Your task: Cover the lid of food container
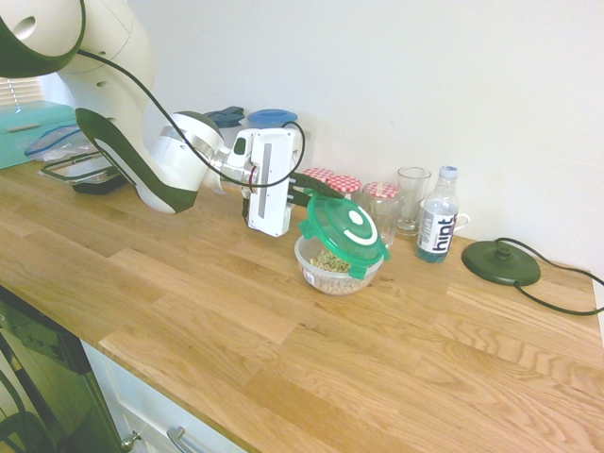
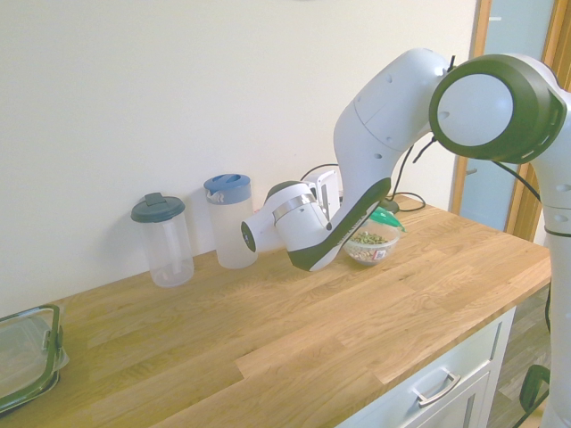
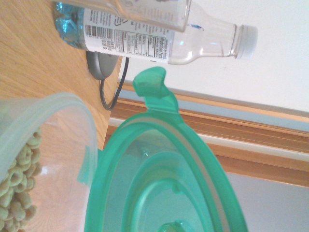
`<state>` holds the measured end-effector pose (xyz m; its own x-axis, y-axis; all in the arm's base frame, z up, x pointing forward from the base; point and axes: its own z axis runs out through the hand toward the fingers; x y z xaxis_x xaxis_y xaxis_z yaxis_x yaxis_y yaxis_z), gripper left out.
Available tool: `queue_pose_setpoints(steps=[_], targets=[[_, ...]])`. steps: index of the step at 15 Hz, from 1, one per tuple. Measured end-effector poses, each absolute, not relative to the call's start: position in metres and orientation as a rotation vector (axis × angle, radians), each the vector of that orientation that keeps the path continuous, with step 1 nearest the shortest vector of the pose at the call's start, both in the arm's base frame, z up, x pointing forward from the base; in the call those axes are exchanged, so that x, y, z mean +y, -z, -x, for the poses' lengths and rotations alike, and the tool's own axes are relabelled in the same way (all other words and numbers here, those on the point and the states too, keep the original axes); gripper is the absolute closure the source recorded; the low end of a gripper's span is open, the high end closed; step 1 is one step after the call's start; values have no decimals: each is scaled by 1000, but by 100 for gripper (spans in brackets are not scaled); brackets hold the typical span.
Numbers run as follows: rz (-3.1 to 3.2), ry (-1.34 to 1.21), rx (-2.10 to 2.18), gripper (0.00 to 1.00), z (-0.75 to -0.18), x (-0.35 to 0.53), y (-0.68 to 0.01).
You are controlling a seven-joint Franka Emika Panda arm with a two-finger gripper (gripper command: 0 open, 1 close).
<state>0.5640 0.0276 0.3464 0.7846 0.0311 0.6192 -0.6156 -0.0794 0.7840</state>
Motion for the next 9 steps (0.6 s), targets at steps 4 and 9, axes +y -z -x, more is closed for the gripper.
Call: queue_pose_setpoints(steps=[4,9], targets=[[-1594,-567,-469,0,-561,39,-342],[-1678,-510,-483,0,-555,54,-334]])
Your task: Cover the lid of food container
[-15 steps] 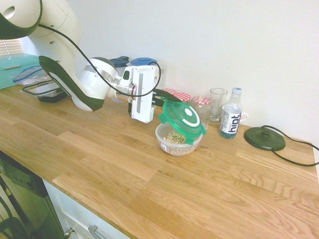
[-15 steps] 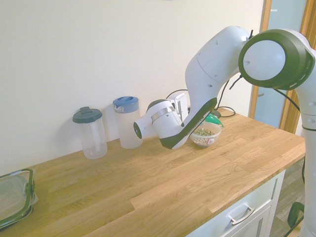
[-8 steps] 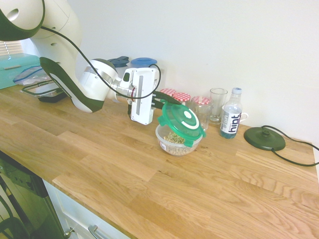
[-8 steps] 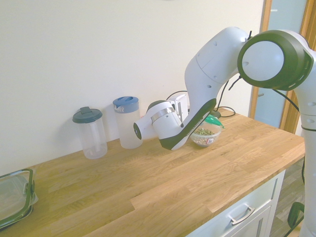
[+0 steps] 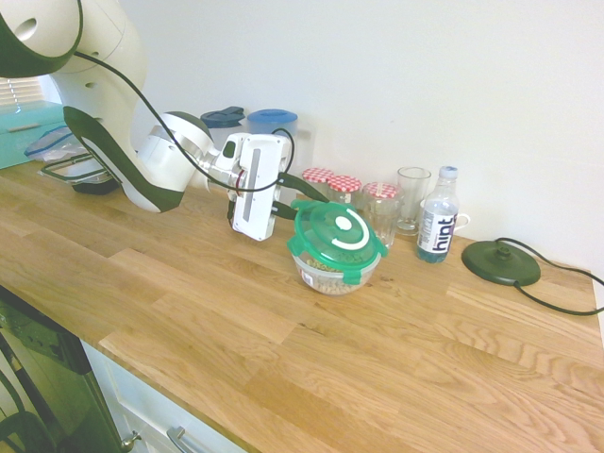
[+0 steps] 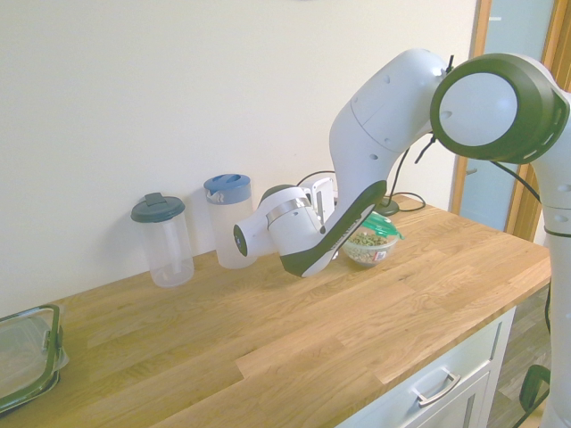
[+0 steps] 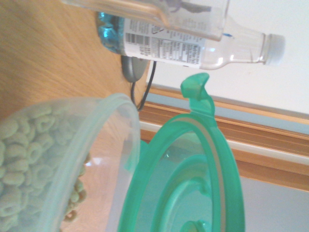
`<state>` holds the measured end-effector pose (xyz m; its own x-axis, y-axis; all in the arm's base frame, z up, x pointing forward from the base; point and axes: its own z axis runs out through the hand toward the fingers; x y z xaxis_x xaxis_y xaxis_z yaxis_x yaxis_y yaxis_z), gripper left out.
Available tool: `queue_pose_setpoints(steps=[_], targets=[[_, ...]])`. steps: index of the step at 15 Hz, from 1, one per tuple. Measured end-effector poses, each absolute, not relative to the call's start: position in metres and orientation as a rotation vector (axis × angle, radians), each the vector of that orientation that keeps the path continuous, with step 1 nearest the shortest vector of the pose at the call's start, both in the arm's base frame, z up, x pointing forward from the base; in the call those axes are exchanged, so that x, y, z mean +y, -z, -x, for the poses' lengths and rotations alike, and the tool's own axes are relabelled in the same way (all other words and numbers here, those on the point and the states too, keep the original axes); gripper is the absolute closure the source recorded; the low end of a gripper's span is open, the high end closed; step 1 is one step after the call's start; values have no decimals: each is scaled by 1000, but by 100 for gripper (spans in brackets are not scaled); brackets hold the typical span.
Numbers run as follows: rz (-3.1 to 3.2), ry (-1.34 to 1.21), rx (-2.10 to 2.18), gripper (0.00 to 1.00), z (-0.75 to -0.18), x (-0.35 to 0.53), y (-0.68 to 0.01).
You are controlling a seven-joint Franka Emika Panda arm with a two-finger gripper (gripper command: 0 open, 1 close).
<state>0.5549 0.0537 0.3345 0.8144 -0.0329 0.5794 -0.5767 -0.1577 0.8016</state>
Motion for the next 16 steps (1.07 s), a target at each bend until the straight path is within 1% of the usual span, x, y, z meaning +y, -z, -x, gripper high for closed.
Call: queue_pose_setpoints(steps=[2,7,12,14,16], targets=[[-1754,-467,-508,0,-557,61,-338],[-1925,-355,-609,0,-579,71,-374],[-2203,-170,-761,0,-590,89,-399],[-2328,-112,-801,0,-587,99,-415],[-2468,-61,-824,0,-570,114,-439]])
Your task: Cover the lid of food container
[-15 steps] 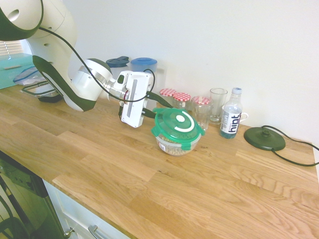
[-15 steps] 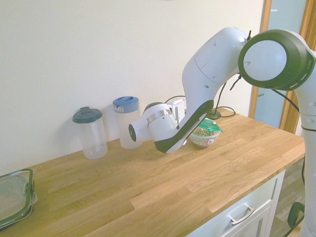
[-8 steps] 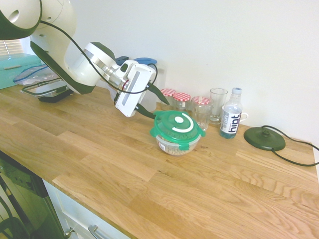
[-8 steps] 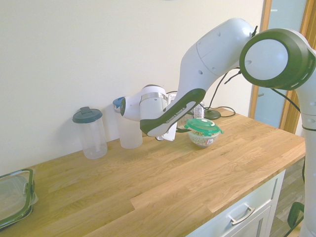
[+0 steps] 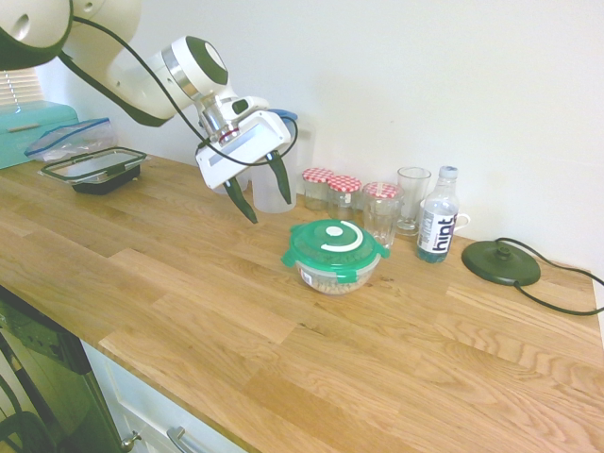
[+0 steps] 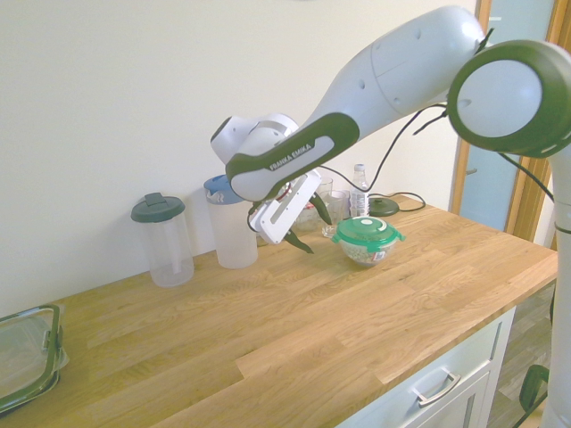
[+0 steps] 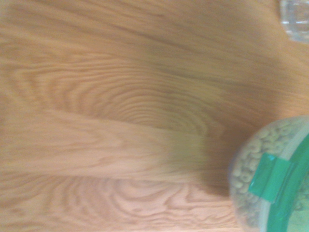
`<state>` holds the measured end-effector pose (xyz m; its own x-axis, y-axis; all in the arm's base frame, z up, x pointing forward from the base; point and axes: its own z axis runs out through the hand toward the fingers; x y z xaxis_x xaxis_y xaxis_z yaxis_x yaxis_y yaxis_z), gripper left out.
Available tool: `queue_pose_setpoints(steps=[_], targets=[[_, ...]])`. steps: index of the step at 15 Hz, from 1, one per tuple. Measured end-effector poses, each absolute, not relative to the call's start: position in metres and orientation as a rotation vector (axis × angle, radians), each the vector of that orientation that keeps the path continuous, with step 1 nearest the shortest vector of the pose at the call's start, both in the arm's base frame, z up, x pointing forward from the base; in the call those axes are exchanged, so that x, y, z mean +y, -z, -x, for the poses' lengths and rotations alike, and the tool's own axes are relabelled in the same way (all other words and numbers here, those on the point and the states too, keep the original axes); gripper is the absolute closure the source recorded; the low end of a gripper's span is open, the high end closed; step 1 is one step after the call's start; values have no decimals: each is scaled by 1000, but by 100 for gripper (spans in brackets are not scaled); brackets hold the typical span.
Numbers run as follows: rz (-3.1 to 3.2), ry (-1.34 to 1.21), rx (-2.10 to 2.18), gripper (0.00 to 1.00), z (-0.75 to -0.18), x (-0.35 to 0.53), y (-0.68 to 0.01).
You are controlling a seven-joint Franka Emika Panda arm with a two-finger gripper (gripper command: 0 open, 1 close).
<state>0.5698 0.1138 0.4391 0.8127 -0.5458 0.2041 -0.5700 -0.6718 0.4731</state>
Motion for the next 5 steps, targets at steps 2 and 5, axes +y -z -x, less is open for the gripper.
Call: queue_pose_setpoints(steps=[2,5], targets=[[-2604,-34,-853,0,-544,119,-447],[-2788,-43,-904,0,-512,100,-452]])
